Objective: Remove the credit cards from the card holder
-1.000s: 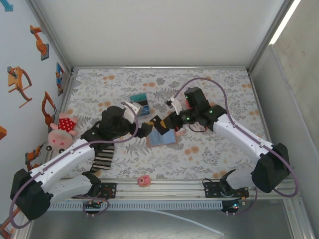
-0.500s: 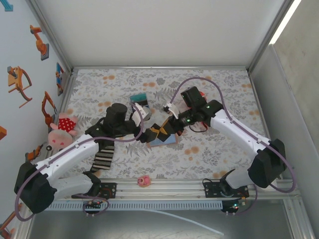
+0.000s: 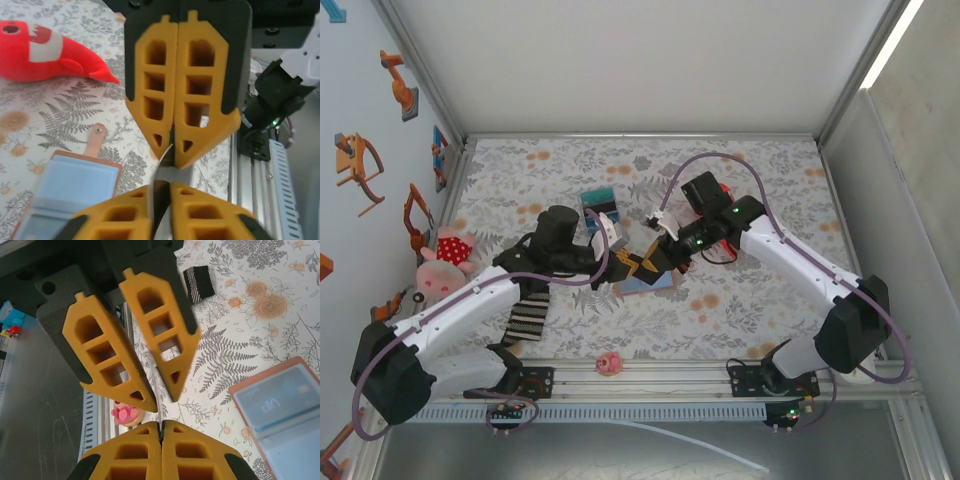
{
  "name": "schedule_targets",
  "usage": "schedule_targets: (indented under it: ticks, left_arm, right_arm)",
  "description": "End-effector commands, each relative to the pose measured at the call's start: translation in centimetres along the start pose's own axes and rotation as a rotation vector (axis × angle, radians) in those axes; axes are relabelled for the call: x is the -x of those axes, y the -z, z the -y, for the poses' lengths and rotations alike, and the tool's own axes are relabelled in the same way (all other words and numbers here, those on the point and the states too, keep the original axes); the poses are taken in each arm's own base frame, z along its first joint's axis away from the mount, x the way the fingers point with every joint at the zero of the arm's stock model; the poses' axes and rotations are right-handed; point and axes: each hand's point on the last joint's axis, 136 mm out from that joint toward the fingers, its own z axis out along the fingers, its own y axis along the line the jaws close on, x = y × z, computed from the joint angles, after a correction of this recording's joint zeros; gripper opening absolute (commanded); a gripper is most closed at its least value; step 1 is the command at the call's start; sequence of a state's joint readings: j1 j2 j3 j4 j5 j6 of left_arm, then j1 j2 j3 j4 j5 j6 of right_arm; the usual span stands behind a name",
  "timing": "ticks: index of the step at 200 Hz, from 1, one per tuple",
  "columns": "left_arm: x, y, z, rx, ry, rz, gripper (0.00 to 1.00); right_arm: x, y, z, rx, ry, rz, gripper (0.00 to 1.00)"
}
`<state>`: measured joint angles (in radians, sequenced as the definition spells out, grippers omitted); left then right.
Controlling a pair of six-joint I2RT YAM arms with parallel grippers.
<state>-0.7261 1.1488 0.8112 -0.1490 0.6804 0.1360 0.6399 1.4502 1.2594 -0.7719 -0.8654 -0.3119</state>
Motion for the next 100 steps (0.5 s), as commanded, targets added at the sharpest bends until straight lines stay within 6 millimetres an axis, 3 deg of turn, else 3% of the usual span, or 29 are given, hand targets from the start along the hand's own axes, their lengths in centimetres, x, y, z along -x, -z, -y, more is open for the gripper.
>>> schedule_targets:
  ticks: [1, 13, 20, 42, 46, 49, 100]
  left_arm:
    - [0.5, 0.0, 0.2, -0.023, -0.019, -0.003, 0.03]
    - [0.4, 0.1, 0.3, -0.022, -0.022, -0.004, 0.00]
    - [0.3, 0.1, 0.3, -0.022, -0.023, -0.005, 0.00]
    - [0.4, 0.5, 0.1, 0.004, -0.026, 0.005, 0.00]
    - [0.4, 0.6, 0.0, 0.011, -0.024, 0.007, 0.00]
    - [0.6, 0.7, 0.0, 0.018, -0.027, 0.013, 0.00]
    - [2.4, 3.3, -2.0, 0.232, -0.025, 0.175, 0.00]
  right_arm:
    - [1.2, 0.4, -1.1, 0.031, 0.033, 0.020, 0.00]
    - [1.2, 0.4, -0.7, 0.011, 0.028, 0.020, 0.05]
    - [1.2, 0.4, -0.5, -0.003, 0.021, 0.022, 0.18]
    - [1.0, 0.5, 0.1, -0.043, -0.001, 0.028, 0.37]
    - [1.0, 0.6, 0.2, -0.052, -0.004, 0.031, 0.49]
    - [1.1, 0.7, 0.3, -0.061, -0.003, 0.035, 0.52]
    - [2.0, 3.5, 1.8, -0.277, -0.027, 0.221, 0.59]
